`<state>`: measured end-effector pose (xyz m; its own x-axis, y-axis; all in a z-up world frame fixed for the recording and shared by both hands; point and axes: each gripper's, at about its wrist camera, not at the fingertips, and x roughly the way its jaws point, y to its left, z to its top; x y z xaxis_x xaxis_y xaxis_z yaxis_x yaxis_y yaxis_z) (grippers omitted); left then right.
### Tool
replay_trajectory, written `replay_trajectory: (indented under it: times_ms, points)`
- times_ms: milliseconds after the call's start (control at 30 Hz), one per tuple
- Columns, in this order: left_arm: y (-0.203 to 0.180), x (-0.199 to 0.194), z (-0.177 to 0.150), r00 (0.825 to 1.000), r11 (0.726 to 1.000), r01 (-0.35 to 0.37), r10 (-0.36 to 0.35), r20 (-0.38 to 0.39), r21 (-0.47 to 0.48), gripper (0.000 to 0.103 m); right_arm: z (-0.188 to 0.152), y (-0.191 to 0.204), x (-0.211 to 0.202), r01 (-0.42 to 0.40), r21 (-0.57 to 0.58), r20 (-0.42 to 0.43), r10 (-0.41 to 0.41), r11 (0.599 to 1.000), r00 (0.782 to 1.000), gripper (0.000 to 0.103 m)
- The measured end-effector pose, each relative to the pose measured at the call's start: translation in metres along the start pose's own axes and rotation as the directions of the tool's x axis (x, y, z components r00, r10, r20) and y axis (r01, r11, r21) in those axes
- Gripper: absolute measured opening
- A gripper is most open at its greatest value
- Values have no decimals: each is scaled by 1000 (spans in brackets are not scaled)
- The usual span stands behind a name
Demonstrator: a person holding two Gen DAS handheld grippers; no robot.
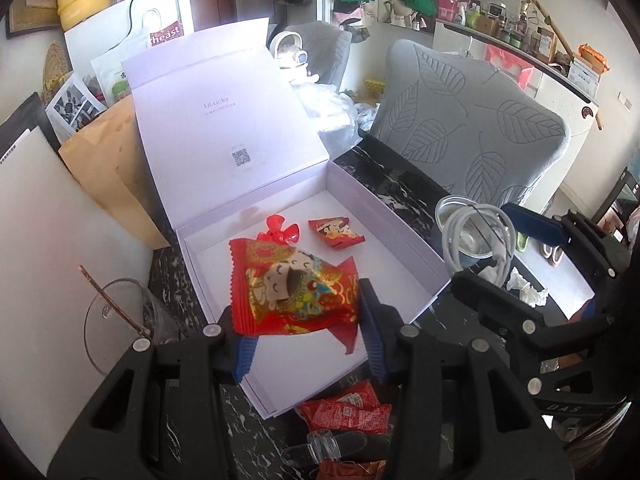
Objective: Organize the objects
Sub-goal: 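Lower the packet into the box and open the left gripper while the right gripper lowers the white cable in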
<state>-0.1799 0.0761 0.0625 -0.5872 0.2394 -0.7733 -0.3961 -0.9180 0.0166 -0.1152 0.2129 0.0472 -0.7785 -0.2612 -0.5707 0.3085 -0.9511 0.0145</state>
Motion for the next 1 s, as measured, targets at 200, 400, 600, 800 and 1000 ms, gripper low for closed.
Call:
replay_trajectory:
  times_ms: [200, 400, 600, 800, 1000]
  points:
    - [5, 14, 17, 1000, 1000, 14, -14, 1, -3, 43, 20, 1, 11, -9, -18, 14, 10, 1000, 1000, 79]
    - [17, 29, 30, 1000, 1000, -27, 27, -8, -9, 43, 36, -3, 31, -14, -24, 12, 15, 1000, 1000, 79]
    - [31, 41, 43, 998, 998, -57, 57, -8, -28, 43, 49, -4, 52, -27, -50, -5, 27, 998, 1000, 79]
    - [40, 59, 55, 996, 995, -94, 93, -17, -29, 43, 59, -5, 71, -48, -65, -26, 47, 997, 999, 79]
    - [44, 79, 61, 995, 995, -97, 96, -38, -37, 43, 64, -11, 93, -50, -63, -46, 48, 997, 998, 79]
